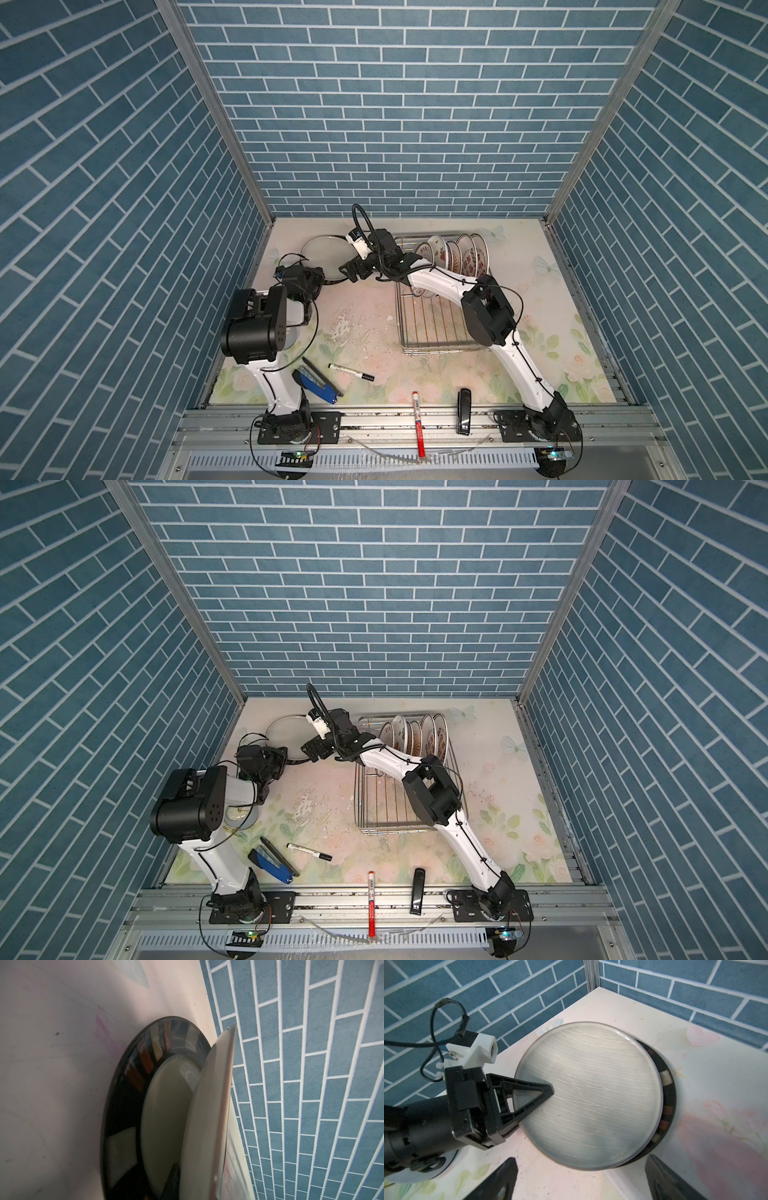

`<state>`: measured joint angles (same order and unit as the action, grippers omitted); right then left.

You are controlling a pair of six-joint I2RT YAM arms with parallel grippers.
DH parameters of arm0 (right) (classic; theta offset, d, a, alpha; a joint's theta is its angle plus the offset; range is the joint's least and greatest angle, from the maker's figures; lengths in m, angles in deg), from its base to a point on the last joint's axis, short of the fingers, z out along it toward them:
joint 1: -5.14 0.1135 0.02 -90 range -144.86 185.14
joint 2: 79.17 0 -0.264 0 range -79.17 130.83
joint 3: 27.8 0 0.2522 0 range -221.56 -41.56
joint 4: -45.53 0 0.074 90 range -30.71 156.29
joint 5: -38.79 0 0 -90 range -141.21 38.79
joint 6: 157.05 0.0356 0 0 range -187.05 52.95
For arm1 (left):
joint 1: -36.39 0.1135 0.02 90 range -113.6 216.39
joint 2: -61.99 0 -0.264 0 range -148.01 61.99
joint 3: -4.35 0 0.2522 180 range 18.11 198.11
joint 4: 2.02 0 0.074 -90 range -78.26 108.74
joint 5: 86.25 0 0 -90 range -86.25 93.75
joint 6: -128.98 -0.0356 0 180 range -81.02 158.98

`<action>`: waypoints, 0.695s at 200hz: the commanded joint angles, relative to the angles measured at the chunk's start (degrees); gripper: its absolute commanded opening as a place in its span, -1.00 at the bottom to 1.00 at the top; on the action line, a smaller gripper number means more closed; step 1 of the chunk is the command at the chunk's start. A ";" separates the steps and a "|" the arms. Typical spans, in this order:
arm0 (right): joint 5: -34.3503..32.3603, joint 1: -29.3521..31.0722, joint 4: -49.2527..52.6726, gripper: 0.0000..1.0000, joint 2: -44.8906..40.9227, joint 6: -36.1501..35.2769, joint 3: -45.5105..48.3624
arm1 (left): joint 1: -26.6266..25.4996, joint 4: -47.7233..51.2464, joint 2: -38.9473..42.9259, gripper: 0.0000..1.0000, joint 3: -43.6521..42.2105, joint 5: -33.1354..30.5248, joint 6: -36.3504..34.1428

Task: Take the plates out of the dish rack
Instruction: 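Lower the large white plate onto the dark-rimmed plate with the right gripper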

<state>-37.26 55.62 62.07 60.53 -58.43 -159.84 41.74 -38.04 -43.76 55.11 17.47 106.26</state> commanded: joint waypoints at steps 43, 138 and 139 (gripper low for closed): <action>1.40 -0.22 2.00 0.92 2.05 1.88 -3.89 | 0.11 -8.64 -1.61 -0.42 2.70 -0.54 -1.12; 1.51 -0.20 2.32 0.91 1.32 2.41 -3.37 | 0.11 0.20 -0.29 0.10 5.08 0.27 -5.38; 1.51 -0.21 2.31 0.91 1.30 2.43 -3.37 | 0.15 0.33 -0.35 0.10 5.18 0.44 -5.48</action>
<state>-36.78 55.53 64.06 61.67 -57.82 -161.10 41.76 -39.73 -45.56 56.48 16.64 104.73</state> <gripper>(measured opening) 0.957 0.534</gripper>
